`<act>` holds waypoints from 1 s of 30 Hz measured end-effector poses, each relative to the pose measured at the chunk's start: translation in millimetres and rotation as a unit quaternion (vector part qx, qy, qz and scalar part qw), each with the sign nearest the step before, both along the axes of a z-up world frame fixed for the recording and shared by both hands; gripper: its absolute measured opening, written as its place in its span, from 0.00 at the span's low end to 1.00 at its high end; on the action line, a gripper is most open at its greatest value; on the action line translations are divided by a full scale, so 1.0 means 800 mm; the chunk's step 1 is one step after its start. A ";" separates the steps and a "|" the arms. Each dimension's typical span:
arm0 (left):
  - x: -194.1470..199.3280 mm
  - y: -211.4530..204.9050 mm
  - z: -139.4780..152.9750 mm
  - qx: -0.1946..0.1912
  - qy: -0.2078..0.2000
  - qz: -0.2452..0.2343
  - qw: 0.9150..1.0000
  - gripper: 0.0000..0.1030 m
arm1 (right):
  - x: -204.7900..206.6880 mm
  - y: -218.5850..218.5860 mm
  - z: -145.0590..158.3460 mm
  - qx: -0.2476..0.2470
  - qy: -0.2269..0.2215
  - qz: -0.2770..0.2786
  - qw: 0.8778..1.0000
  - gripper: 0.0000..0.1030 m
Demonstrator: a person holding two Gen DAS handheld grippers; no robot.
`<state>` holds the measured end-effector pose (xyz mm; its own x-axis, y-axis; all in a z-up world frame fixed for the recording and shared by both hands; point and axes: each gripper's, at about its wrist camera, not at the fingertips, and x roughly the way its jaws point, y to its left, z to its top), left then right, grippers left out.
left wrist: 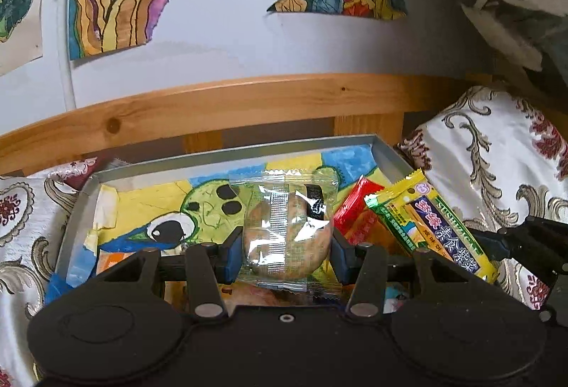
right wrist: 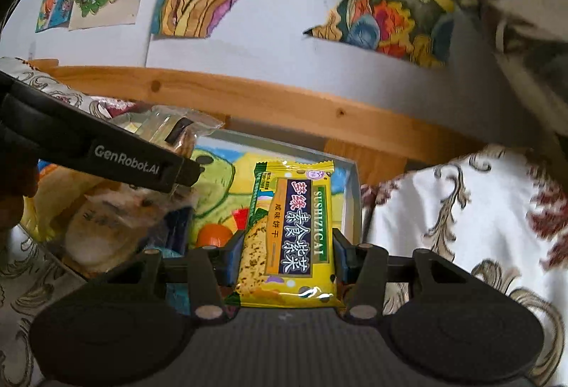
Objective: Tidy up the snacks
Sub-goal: 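Lower the biscuit and candy bar into the tray and open both tools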
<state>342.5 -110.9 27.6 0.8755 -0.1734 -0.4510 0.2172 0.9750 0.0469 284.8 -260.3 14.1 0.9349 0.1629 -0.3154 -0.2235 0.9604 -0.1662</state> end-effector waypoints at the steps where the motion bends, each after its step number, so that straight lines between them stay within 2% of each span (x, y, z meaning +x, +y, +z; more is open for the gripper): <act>1: 0.000 0.000 -0.002 0.001 0.001 0.000 1.000 0.49 | 0.001 0.000 -0.002 0.001 0.004 0.001 1.000 0.51; 16: 0.009 -0.010 -0.010 0.005 0.014 -0.004 1.000 0.49 | 0.006 0.003 -0.006 0.008 0.010 0.007 1.000 0.51; 23: 0.015 -0.009 -0.009 -0.007 0.026 -0.002 1.000 0.50 | 0.008 0.002 -0.006 0.008 0.011 0.006 1.000 0.51; 30: 0.014 -0.008 -0.008 -0.012 0.028 0.007 0.999 0.62 | 0.007 0.005 -0.008 -0.007 -0.004 -0.001 1.000 0.54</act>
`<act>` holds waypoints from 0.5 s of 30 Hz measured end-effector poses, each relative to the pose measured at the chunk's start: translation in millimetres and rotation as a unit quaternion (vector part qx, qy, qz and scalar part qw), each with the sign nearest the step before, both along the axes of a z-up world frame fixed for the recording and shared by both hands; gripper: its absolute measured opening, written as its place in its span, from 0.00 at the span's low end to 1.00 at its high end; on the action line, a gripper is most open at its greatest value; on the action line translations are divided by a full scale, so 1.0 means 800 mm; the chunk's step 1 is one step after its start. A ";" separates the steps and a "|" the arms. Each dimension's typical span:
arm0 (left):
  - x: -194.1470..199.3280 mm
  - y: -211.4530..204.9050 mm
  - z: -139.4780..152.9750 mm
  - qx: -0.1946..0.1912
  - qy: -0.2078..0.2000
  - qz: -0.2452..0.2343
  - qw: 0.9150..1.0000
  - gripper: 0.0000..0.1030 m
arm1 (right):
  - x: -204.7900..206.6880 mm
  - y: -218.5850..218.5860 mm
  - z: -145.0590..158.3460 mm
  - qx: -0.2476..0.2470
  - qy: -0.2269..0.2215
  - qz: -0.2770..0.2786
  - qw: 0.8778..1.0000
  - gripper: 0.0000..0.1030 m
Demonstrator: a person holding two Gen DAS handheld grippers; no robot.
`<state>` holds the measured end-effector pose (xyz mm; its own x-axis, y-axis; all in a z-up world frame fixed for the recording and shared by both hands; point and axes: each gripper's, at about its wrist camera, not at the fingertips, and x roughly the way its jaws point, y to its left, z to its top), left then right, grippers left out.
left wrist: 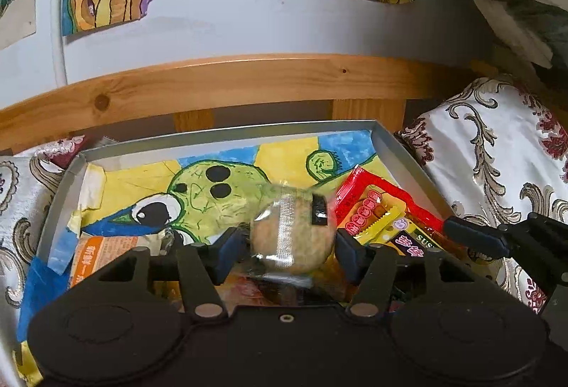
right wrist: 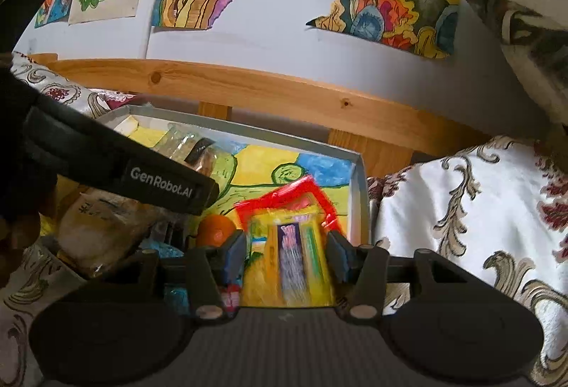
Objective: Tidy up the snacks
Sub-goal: 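Lower the biscuit and candy bar into the tray and open both tools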
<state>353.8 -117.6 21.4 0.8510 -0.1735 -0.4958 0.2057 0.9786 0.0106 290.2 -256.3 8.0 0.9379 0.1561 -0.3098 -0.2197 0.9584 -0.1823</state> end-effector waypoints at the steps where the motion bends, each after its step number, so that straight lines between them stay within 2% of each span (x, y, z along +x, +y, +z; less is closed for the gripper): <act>1: 0.000 0.000 0.001 0.001 -0.001 0.002 1.000 0.66 | -0.001 0.001 0.000 -0.004 -0.003 0.000 1.000 0.54; 5: -0.003 0.004 0.010 -0.003 -0.009 0.016 1.000 0.77 | -0.002 0.003 0.001 -0.011 -0.007 -0.003 1.000 0.59; 9: -0.008 0.007 0.019 -0.004 -0.017 0.027 0.999 0.83 | -0.006 -0.002 0.004 -0.006 -0.010 -0.008 1.000 0.67; 13: -0.018 0.011 0.030 -0.010 -0.027 0.042 0.999 0.99 | -0.013 -0.010 0.013 0.018 -0.011 -0.005 1.000 0.74; 15: -0.024 0.015 0.037 -0.018 -0.032 0.054 0.998 0.99 | -0.017 -0.013 0.019 0.028 -0.014 -0.005 1.000 0.80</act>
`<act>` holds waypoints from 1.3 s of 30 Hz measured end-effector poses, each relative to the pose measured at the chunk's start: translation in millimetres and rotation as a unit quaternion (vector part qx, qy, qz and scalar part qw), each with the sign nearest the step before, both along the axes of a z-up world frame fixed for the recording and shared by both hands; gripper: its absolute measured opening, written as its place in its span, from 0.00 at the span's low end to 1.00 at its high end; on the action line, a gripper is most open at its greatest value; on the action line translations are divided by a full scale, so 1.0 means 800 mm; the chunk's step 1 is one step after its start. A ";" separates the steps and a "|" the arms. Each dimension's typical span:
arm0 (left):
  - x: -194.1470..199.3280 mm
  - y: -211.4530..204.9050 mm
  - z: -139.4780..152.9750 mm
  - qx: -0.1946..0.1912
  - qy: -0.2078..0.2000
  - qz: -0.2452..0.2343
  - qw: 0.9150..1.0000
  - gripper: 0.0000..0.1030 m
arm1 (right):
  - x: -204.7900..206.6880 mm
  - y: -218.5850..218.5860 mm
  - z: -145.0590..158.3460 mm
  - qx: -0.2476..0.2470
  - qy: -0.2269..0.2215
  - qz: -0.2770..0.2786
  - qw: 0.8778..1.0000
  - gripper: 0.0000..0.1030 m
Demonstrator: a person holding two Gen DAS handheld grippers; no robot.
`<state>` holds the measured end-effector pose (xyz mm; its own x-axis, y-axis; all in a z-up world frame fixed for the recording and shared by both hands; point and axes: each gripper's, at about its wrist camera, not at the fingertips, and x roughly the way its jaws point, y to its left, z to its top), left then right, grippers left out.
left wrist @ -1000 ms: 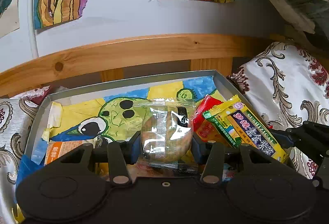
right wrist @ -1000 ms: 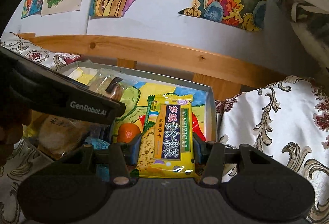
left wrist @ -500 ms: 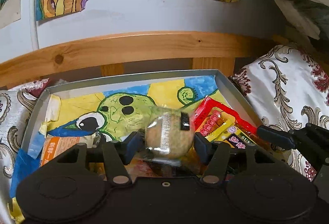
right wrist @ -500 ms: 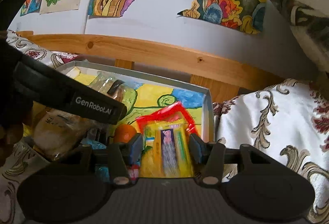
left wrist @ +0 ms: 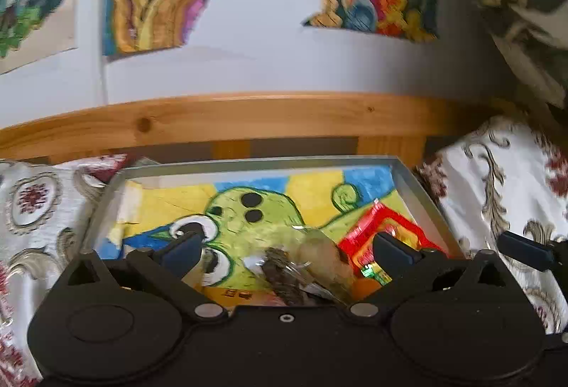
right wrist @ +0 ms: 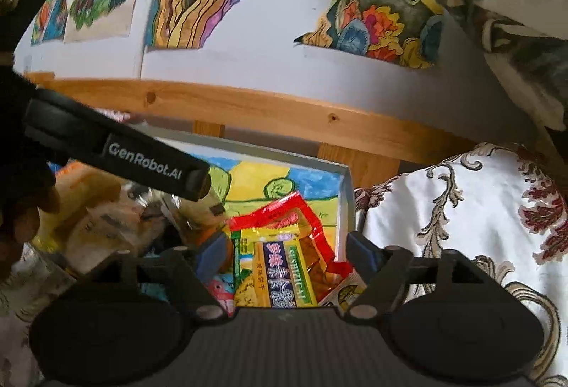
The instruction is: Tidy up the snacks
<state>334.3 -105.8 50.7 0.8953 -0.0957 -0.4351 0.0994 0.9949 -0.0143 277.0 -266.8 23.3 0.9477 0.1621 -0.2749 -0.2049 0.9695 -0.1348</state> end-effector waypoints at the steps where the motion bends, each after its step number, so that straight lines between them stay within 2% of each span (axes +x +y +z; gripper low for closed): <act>1: -0.003 0.003 0.004 -0.007 0.000 0.004 1.000 0.99 | -0.002 -0.002 0.003 0.003 -0.002 -0.001 1.000 0.81; 5: -0.016 0.014 0.016 -0.025 -0.004 0.020 0.999 0.99 | -0.016 -0.007 0.019 0.015 -0.014 -0.004 1.000 0.88; 12: -0.051 0.033 0.038 -0.030 -0.024 0.041 0.998 0.99 | -0.040 -0.011 0.050 0.027 -0.032 -0.010 0.999 1.00; 20: -0.100 0.061 0.046 -0.039 -0.026 0.066 0.997 0.99 | -0.076 -0.011 0.077 0.056 -0.043 -0.014 0.997 1.00; 39: -0.200 0.100 0.049 -0.038 -0.025 0.084 0.995 0.99 | -0.164 0.011 0.107 0.071 -0.058 0.000 0.996 1.00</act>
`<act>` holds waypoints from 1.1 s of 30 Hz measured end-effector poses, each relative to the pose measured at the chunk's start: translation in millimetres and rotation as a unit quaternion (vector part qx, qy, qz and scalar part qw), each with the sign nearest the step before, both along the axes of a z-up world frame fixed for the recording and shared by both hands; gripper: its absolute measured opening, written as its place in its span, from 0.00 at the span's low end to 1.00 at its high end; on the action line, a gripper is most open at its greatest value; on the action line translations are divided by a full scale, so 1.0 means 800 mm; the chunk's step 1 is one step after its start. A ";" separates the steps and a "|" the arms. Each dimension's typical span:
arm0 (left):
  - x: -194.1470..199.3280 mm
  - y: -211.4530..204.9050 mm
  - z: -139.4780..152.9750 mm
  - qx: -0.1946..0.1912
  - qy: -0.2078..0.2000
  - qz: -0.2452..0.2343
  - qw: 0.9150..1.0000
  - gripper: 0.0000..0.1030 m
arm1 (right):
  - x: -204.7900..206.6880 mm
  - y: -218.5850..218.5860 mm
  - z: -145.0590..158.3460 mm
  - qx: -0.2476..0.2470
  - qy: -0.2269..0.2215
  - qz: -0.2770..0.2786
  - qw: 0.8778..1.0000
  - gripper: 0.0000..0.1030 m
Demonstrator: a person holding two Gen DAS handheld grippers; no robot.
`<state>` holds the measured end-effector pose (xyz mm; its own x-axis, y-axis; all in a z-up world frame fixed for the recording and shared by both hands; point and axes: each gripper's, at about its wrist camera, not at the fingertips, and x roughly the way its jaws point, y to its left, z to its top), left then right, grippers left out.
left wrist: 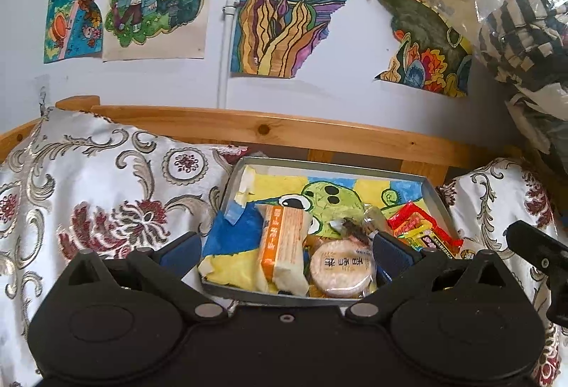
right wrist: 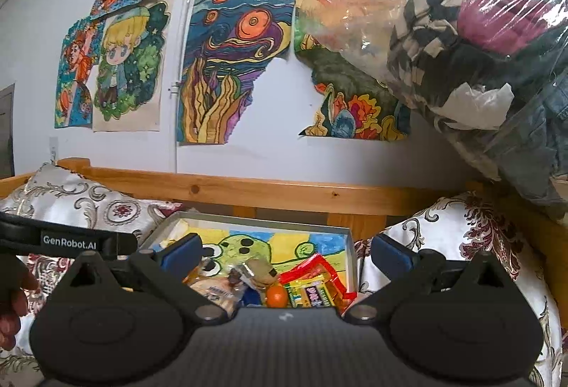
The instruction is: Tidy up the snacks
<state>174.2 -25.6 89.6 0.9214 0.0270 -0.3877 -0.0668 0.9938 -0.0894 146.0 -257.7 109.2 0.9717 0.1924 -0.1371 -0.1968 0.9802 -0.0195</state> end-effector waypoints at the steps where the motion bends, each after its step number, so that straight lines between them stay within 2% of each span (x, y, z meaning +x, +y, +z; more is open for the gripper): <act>1: -0.004 0.002 0.000 0.000 0.000 0.000 1.000 0.99 | -0.003 0.001 0.000 -0.001 -0.001 0.001 1.000 1.00; 7: -0.024 0.008 -0.003 0.002 -0.001 0.003 1.000 0.99 | -0.024 0.009 0.000 0.001 -0.009 0.001 1.000 1.00; 20: -0.076 0.021 -0.015 -0.020 0.006 -0.002 1.000 0.99 | -0.065 0.010 -0.003 0.013 0.000 -0.006 1.000 1.00; 33: -0.144 0.029 -0.015 -0.022 -0.024 -0.012 0.999 0.99 | -0.125 0.004 -0.006 0.039 0.010 -0.017 0.999 1.00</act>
<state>58.9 -2.8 77.8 0.9394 -0.0112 -0.3428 -0.0377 0.9900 -0.1358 46.3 -254.7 104.2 0.9752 0.1697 -0.1418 -0.1626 0.9848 0.0603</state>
